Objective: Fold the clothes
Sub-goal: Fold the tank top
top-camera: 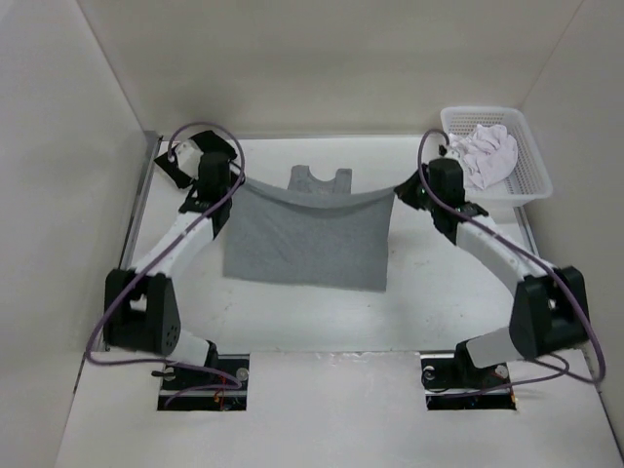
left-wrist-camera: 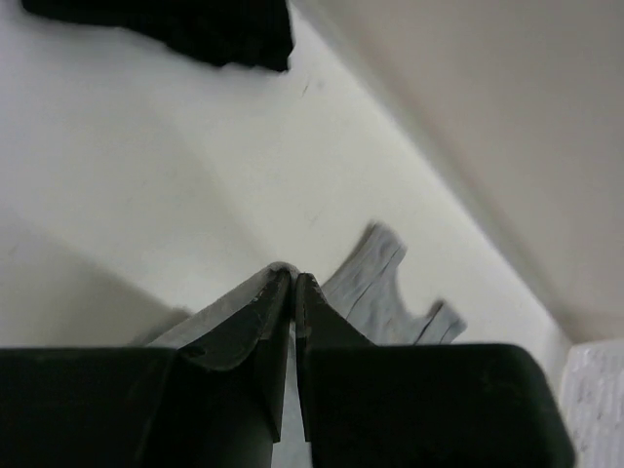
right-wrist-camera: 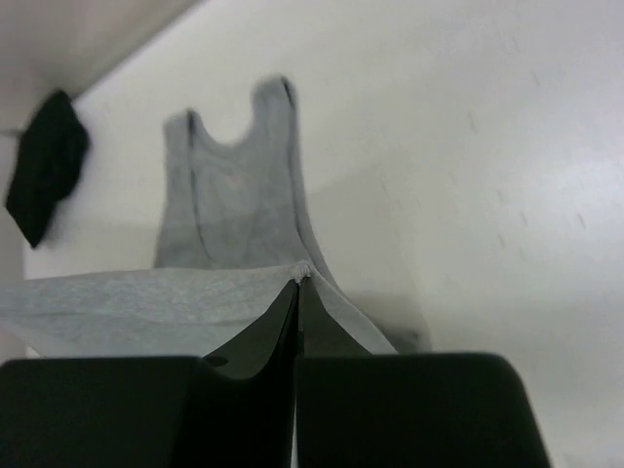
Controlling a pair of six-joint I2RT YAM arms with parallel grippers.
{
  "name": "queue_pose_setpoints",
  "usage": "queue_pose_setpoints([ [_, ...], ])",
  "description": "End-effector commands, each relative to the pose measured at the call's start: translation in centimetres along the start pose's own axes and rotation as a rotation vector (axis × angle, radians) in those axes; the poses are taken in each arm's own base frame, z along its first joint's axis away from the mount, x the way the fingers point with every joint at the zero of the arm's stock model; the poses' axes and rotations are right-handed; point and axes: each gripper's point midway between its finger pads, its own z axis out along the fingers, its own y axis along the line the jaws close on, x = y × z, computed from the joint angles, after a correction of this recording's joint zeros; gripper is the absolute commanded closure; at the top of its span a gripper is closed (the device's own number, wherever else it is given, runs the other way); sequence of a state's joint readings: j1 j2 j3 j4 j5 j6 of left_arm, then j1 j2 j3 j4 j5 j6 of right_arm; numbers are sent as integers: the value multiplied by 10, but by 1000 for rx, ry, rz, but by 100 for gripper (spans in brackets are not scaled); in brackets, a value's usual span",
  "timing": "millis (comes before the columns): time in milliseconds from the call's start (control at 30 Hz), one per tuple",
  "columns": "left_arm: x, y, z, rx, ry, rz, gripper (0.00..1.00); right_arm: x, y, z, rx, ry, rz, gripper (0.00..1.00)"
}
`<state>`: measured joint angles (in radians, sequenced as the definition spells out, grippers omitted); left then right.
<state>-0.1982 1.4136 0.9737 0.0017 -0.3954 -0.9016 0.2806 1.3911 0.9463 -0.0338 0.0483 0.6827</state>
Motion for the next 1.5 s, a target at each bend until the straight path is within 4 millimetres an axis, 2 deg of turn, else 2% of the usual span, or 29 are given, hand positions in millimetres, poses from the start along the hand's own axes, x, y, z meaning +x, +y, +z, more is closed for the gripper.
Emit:
queue_pose_setpoints([
  [0,-37,-47,45,72,-118,-56,97,-72,46,36,-177,-123,-3,100],
  [33,-31,-52,67,64,-102,-38,93,-79,42,55,-159,-119,15,100],
  [67,-26,-53,81,59,-91,-25,89,-86,38,74,-144,-116,31,100],
  [100,-15,-56,101,65,-60,-6,76,-89,33,92,-129,-105,47,98],
  [133,-7,-58,112,74,-26,3,67,-89,27,108,-109,-87,65,91],
  [200,1,-51,117,81,13,4,59,-83,17,127,-67,-47,88,66],
  [267,1,-41,105,77,5,3,57,-74,10,130,-44,-34,90,54],
  [333,3,-27,82,83,-7,0,57,-69,2,121,-30,-48,91,52],
  [433,27,8,38,85,14,-9,58,-43,-1,90,-27,-59,93,54],
  [467,38,22,24,79,28,-14,58,-30,2,76,-41,-61,85,58],
  [533,56,57,1,47,59,-20,58,1,3,51,-67,-54,73,75],
  [600,71,87,-19,24,92,-23,58,32,-1,29,-80,-29,61,96],
  [667,79,116,-34,4,121,-37,58,58,-4,13,-92,3,54,100],
  [700,84,123,-40,9,143,-49,58,73,-7,4,-95,25,44,100],
  [767,92,130,-46,20,185,-60,57,90,-14,-9,-93,41,35,97],
  [900,112,141,-48,6,275,-70,57,114,-33,-30,-67,53,25,73],
  [1000,118,150,-42,-25,296,-80,58,127,-48,-38,-48,65,46,64],
  [1067,119,154,-39,-41,300,-89,64,133,-54,-42,-41,76,55,61],
  [1233,117,163,-34,-82,276,-93,68,149,-65,-40,-9,122,75,55],
  [1467,124,176,-29,-133,296,-87,77,164,-61,-31,-17,187,131,57],
])
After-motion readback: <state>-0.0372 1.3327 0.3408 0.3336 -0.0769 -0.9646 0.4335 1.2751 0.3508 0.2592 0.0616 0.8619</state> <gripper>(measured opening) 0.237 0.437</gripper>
